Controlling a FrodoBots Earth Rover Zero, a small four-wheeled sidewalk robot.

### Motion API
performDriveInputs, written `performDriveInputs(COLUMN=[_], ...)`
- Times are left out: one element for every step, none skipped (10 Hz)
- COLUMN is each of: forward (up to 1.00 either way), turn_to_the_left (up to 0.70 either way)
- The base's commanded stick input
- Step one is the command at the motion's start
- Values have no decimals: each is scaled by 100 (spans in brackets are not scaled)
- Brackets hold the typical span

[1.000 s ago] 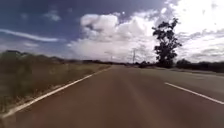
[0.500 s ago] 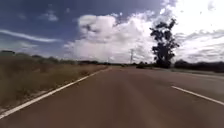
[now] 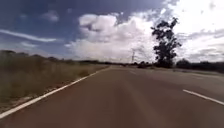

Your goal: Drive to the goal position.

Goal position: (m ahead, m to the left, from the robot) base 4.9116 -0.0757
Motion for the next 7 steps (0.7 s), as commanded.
performDriveInputs(forward=[100,100,100,100,100,100,100], turn_to_the_left=[-40,0,0,0,0,0,0])
